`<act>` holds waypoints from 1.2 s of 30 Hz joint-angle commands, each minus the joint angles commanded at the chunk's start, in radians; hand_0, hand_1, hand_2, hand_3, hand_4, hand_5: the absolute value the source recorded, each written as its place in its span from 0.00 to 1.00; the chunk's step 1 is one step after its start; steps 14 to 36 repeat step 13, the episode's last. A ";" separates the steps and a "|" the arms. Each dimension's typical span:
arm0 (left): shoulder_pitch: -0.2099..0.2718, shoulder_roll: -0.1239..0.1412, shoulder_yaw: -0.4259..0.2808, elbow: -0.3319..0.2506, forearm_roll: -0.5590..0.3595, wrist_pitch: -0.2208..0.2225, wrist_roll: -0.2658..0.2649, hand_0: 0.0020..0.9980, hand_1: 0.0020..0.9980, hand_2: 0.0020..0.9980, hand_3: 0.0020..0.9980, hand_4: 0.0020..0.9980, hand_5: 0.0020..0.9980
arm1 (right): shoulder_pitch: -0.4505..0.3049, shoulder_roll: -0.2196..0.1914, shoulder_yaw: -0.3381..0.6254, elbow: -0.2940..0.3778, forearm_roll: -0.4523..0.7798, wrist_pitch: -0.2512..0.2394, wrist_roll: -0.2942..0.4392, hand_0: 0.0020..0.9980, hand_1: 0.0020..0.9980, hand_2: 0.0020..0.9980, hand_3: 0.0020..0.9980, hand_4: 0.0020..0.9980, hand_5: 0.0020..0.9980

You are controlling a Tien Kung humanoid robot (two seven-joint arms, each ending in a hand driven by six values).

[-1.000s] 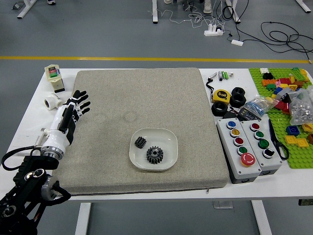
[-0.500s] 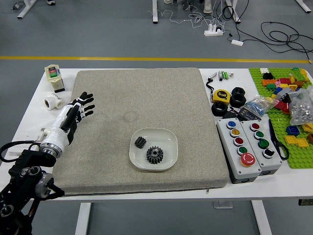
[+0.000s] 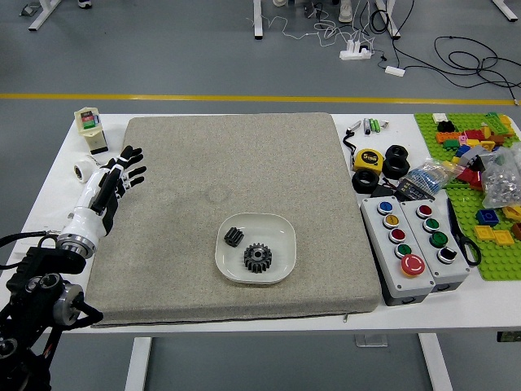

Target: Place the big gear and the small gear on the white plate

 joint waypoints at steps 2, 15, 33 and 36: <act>0.000 0.000 -0.002 0.000 0.000 0.000 -0.001 0.83 0.84 0.91 0.83 0.80 0.85 | 0.000 0.000 0.000 0.000 0.000 0.000 0.000 0.60 0.61 0.70 0.55 0.76 0.65; 0.003 0.001 -0.017 0.002 0.003 -0.005 0.001 0.82 0.84 0.91 0.83 0.79 0.85 | 0.000 0.000 -0.002 0.000 0.002 0.000 0.000 0.60 0.61 0.70 0.55 0.76 0.66; 0.003 0.001 -0.017 0.002 0.003 -0.005 0.001 0.82 0.84 0.91 0.83 0.79 0.85 | 0.000 0.000 -0.002 0.000 0.002 0.000 0.000 0.60 0.61 0.70 0.55 0.76 0.66; 0.003 0.001 -0.017 0.002 0.003 -0.005 0.001 0.82 0.84 0.91 0.83 0.79 0.85 | 0.000 0.000 -0.002 0.000 0.002 0.000 0.000 0.60 0.61 0.70 0.55 0.76 0.66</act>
